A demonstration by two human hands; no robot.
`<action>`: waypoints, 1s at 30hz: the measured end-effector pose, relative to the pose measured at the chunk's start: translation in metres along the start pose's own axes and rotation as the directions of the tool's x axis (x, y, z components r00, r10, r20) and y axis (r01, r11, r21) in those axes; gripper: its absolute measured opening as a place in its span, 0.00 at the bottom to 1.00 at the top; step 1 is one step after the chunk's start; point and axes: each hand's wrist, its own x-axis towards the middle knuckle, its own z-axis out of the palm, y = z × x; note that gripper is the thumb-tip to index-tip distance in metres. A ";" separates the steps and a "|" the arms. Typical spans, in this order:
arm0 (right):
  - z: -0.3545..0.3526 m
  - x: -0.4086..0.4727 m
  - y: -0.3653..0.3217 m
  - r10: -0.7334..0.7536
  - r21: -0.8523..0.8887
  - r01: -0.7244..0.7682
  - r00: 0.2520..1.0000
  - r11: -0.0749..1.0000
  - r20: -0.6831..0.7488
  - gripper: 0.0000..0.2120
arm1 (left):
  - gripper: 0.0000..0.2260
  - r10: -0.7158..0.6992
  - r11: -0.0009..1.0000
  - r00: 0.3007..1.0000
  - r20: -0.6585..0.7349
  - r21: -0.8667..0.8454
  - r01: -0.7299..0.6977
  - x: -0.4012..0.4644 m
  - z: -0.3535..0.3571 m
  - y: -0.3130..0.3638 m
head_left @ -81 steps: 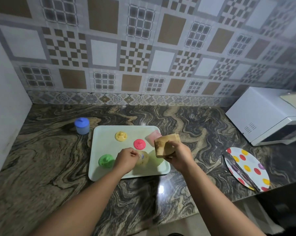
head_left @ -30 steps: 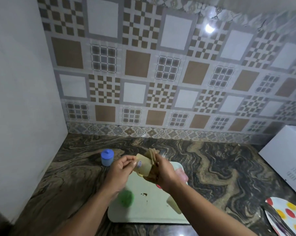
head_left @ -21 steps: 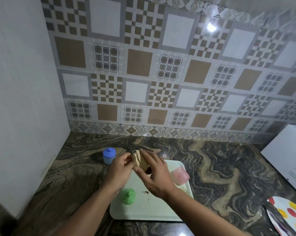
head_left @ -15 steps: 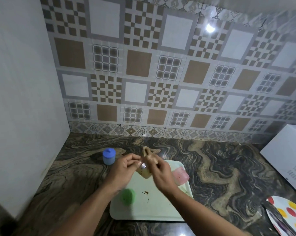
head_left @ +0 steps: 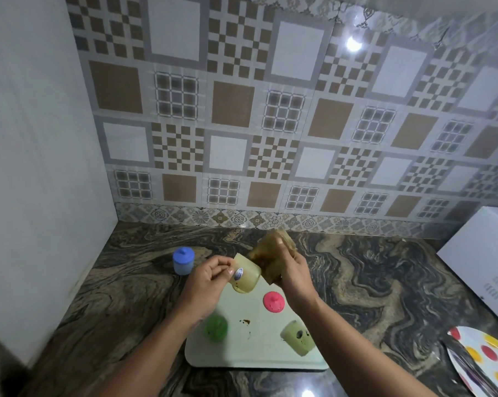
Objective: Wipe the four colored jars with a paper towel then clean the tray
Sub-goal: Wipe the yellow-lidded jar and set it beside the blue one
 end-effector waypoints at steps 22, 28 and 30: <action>0.021 -0.005 0.018 -0.248 -0.422 0.282 0.959 0.862 0.135 0.17 | 0.08 0.051 0.986 0.996 -0.074 0.162 -0.039 0.013 0.010 0.004; 0.011 -0.018 0.028 -0.484 -0.652 0.578 0.803 0.491 0.347 0.23 | 0.07 0.046 0.989 0.999 -0.016 0.143 -0.043 0.010 0.008 0.009; 0.011 -0.014 0.031 -0.390 -0.527 0.445 0.895 0.724 0.219 0.19 | 0.07 0.098 0.987 0.995 0.009 0.124 -0.099 0.008 0.007 0.009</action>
